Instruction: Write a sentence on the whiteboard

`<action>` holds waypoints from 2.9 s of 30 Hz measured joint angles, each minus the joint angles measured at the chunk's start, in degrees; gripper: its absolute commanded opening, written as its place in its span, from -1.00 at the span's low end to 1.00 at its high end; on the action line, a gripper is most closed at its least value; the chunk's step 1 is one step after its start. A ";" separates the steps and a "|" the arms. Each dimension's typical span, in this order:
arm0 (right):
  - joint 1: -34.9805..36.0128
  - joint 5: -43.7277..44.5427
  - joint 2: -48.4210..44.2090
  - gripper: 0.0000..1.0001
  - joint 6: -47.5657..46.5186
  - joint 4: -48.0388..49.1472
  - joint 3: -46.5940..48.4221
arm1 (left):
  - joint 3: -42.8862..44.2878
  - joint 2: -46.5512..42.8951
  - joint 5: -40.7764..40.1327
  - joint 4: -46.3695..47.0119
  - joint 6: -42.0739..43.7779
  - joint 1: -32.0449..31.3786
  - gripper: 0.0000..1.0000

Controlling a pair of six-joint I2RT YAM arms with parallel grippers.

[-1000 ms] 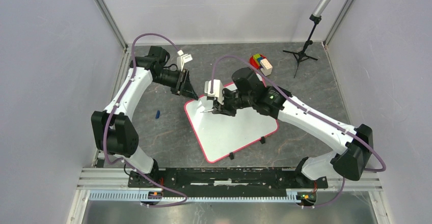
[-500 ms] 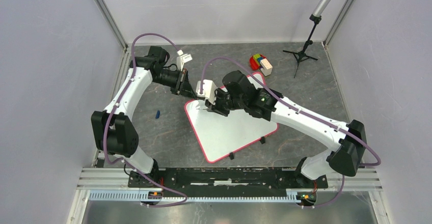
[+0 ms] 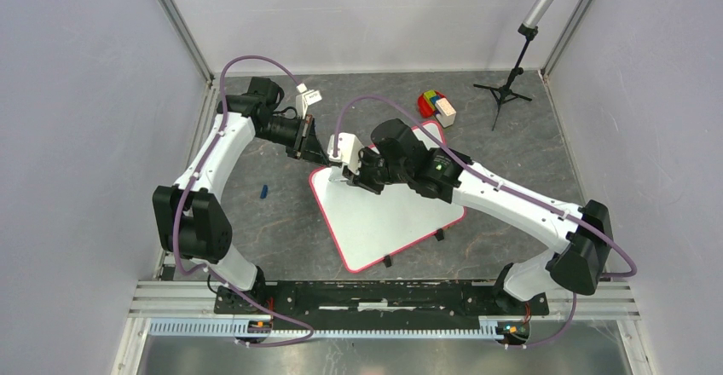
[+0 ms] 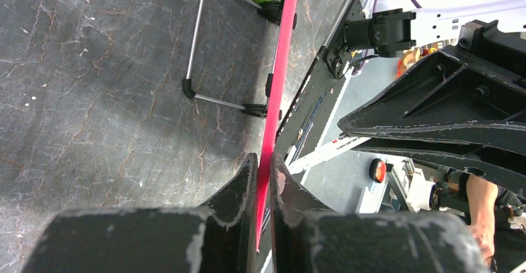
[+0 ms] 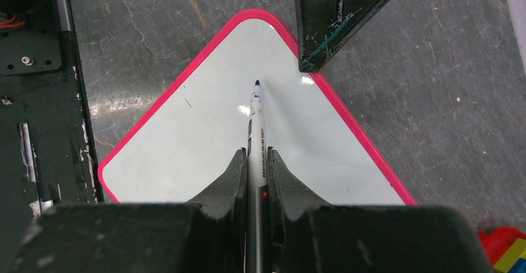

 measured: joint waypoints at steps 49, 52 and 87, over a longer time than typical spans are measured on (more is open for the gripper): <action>3.98 2.60 1.64 -1.00 -1.81 0.33 -2.12 | -0.33 -0.02 0.02 0.57 0.44 0.11 -0.95; 3.98 3.10 1.33 -1.00 -2.38 -0.42 -2.12 | -0.33 0.00 0.04 0.57 0.46 0.11 -0.95; 0.37 6.29 1.36 -1.00 -3.45 -2.05 4.26 | -0.33 -0.02 0.24 0.55 0.46 0.11 -0.95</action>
